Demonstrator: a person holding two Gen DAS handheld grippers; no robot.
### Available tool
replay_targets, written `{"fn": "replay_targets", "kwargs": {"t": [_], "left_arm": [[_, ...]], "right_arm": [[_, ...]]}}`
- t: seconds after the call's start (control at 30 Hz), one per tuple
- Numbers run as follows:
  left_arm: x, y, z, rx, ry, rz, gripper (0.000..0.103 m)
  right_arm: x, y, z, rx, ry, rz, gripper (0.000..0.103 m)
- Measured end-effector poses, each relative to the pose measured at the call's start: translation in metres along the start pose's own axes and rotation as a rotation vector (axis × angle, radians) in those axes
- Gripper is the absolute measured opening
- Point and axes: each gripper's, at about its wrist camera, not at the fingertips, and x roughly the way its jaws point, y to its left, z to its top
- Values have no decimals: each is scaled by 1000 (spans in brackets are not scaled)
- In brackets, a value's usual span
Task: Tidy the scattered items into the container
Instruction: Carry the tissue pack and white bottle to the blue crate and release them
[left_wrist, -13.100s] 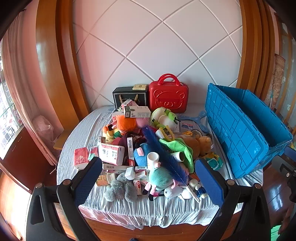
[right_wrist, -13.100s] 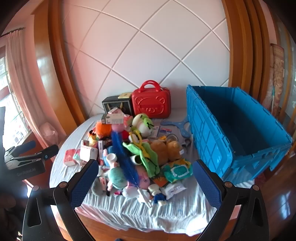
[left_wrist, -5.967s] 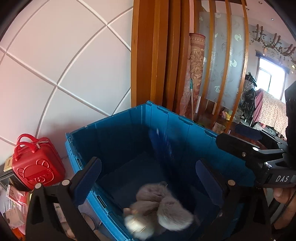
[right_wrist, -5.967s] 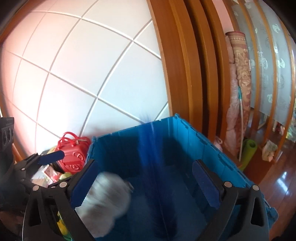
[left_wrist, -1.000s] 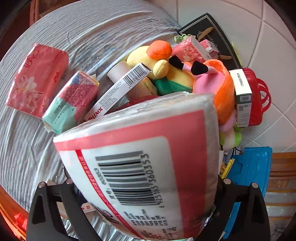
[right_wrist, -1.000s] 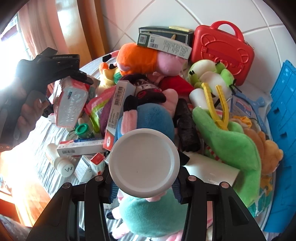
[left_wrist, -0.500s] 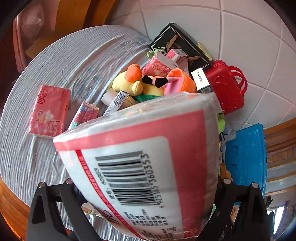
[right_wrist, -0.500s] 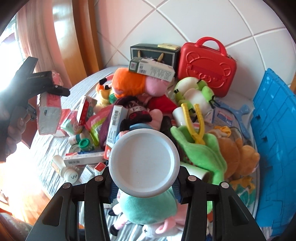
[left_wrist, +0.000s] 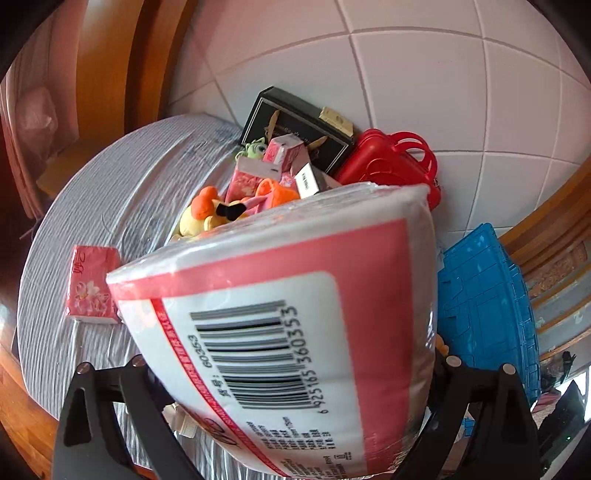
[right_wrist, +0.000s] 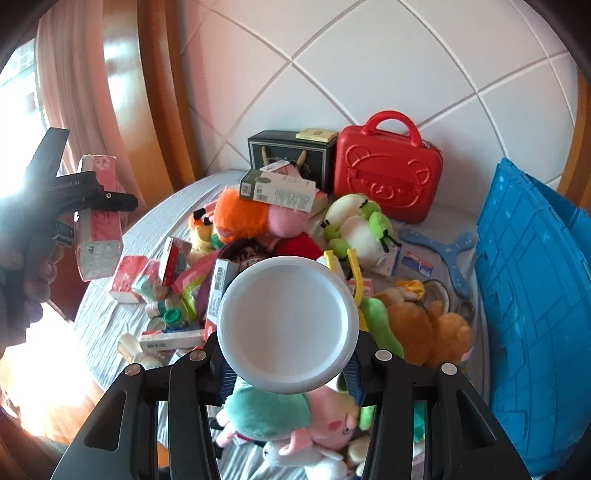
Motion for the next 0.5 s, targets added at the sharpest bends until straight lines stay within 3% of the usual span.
{"fn": "replay_targets", "kwargs": {"t": [0.5], "left_arm": [[-23,-179,-3,187,-104,-70,97]], "right_arm": [[-81,-121,33,62,-136,4,45]]}}
